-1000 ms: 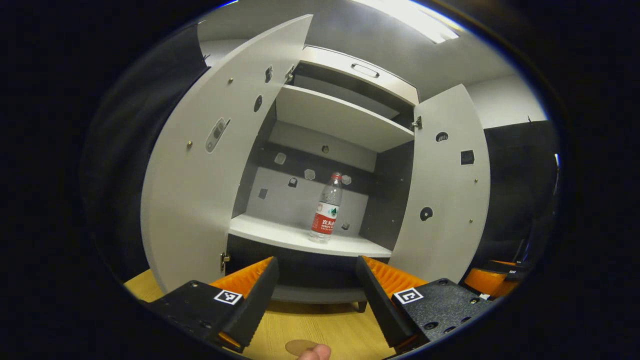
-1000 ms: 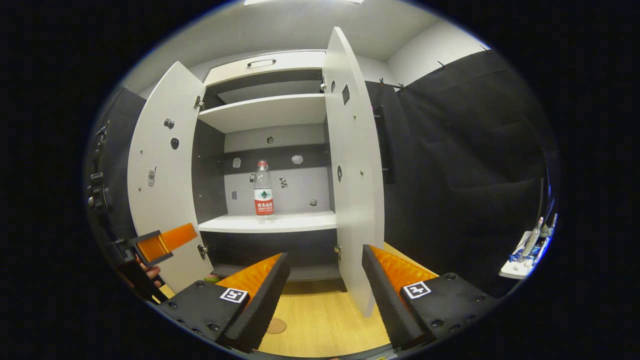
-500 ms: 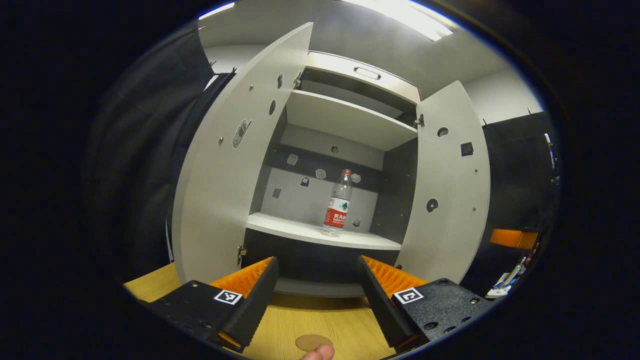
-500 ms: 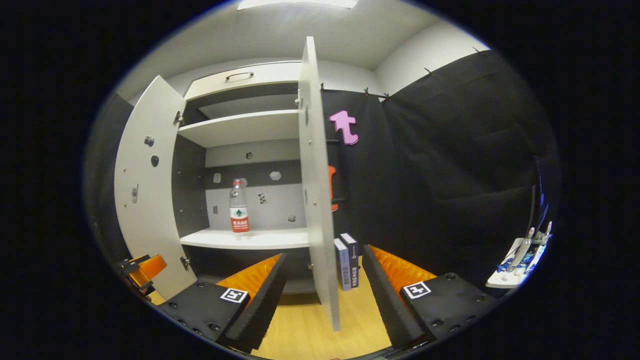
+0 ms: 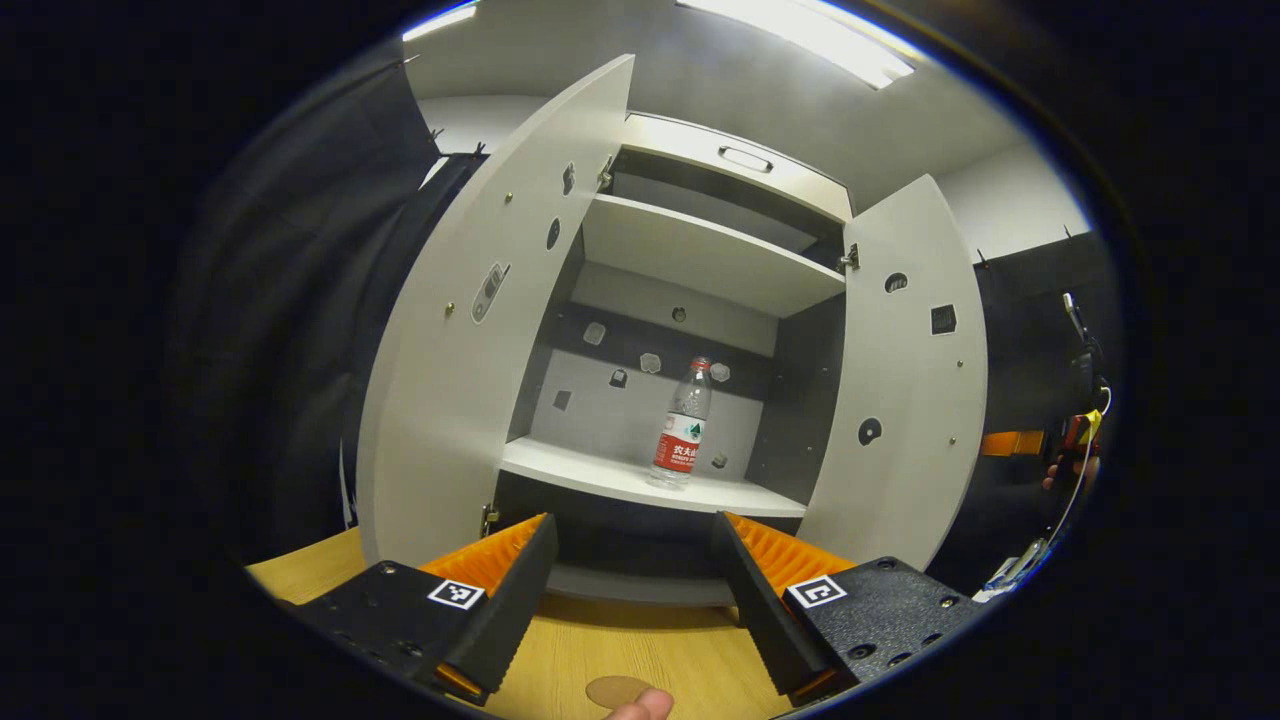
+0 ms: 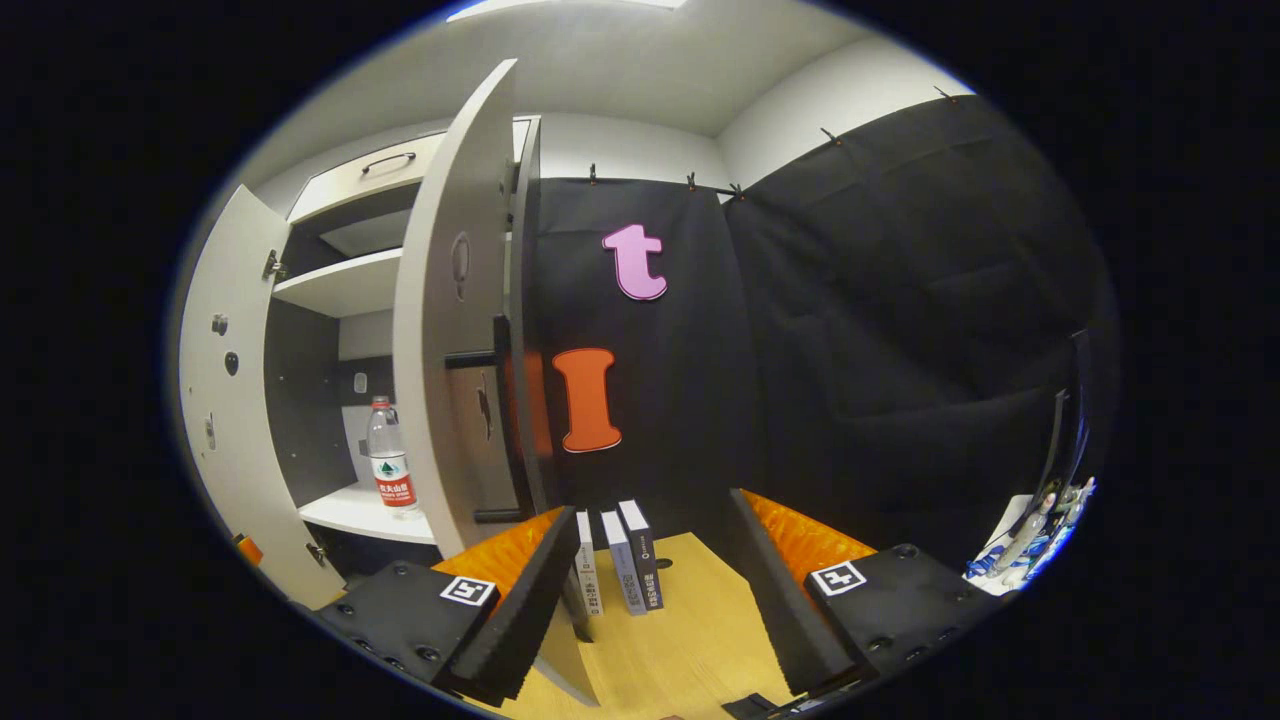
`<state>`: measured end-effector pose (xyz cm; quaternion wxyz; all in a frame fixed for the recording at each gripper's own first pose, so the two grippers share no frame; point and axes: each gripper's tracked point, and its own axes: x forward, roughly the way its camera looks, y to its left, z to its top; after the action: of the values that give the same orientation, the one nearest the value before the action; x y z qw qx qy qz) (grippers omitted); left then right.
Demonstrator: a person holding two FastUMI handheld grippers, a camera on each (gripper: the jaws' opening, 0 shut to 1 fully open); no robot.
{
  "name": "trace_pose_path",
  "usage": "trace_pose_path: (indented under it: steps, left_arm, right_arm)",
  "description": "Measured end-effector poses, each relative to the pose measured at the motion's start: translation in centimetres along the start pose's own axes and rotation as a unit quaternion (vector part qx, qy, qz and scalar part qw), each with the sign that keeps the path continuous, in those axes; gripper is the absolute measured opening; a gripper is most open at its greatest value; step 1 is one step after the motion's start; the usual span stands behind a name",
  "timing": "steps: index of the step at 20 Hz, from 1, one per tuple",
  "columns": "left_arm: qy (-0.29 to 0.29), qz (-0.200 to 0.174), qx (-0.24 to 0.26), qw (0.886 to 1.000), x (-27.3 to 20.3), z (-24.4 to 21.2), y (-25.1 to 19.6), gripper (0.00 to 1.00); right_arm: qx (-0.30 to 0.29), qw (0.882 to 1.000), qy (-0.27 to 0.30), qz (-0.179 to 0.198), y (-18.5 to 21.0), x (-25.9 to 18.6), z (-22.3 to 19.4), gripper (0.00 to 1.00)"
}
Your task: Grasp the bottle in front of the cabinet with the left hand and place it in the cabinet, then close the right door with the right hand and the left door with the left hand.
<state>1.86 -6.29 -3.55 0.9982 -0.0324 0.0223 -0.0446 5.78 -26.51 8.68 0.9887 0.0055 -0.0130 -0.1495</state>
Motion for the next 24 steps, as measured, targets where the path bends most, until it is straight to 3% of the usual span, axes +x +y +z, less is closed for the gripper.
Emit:
trace_pose_path:
  steps: [4,13,16,24]
  left_arm:
    - [0.004,0.004,-0.015,1.000,0.3,-0.3,0.2,0.92]
    - [0.001,-0.001,-0.023,1.000,1.9,-0.7,0.7,0.95]
    - [0.002,-0.017,-0.036,0.999,2.0,-0.7,0.3,0.95]
    - [0.001,-0.017,-0.027,1.000,2.4,-0.5,1.1,0.95]
  right_arm:
    - [-0.013,1.000,0.000,0.006,0.6,1.8,0.2,0.98]
    - [-0.034,0.999,-0.013,0.012,2.3,1.1,0.4,0.96]
    - [-0.030,0.999,-0.011,0.015,3.8,0.6,0.2,0.96]
    - [-0.043,0.998,-0.009,0.048,9.2,-0.5,-0.2,0.96]
